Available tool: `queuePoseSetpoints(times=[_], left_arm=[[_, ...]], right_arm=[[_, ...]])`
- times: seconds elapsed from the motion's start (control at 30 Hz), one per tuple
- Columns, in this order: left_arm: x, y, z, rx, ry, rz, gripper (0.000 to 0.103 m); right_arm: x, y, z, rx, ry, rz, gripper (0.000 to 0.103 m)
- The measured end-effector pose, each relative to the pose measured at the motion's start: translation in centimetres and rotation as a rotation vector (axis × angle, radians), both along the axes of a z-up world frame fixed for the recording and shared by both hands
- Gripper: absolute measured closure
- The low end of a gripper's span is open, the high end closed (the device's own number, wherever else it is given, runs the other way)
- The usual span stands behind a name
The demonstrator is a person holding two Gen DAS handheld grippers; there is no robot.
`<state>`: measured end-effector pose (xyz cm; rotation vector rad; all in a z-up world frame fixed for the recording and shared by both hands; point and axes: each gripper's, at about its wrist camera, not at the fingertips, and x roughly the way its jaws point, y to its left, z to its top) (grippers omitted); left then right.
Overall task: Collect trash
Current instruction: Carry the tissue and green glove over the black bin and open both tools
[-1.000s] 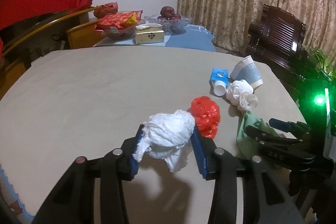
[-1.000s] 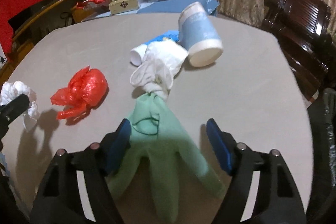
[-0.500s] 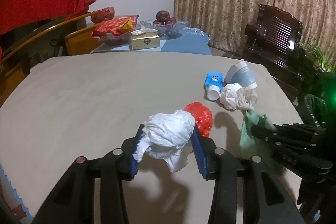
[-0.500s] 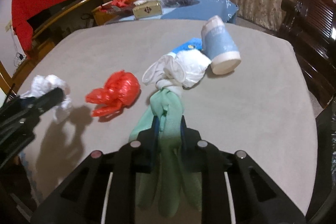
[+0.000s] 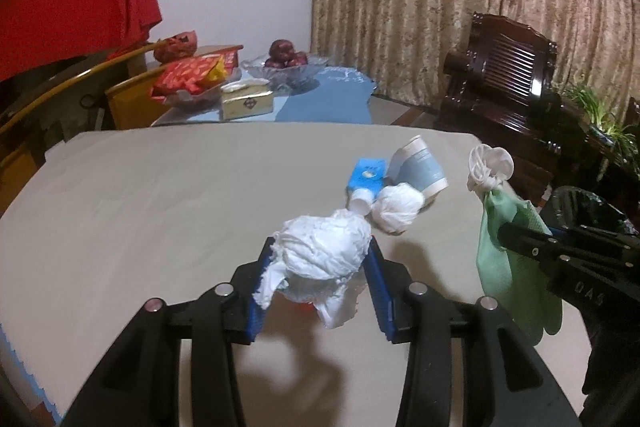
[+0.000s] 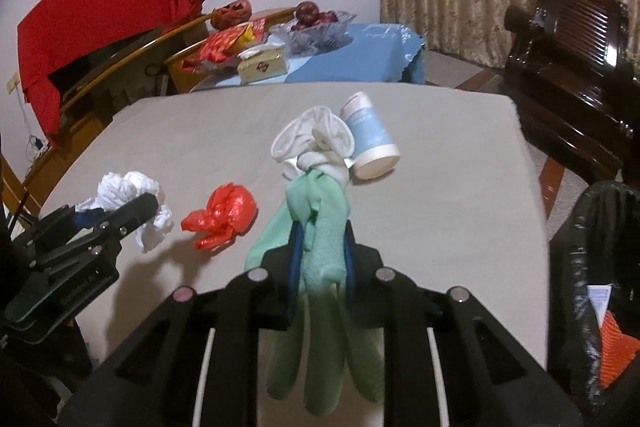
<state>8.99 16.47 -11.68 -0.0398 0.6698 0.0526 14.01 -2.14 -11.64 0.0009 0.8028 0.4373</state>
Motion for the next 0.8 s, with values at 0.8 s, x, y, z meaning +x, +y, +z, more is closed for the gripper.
queuePoseSetpoints(times=[0.8], left_arm=[[0.4, -10.7, 3.0, -0.022, -0.051, -0.196, 0.06]], right_arm=[[-3.2, -9.2, 3.7, 0.005, -0.079, -0.153, 0.085]])
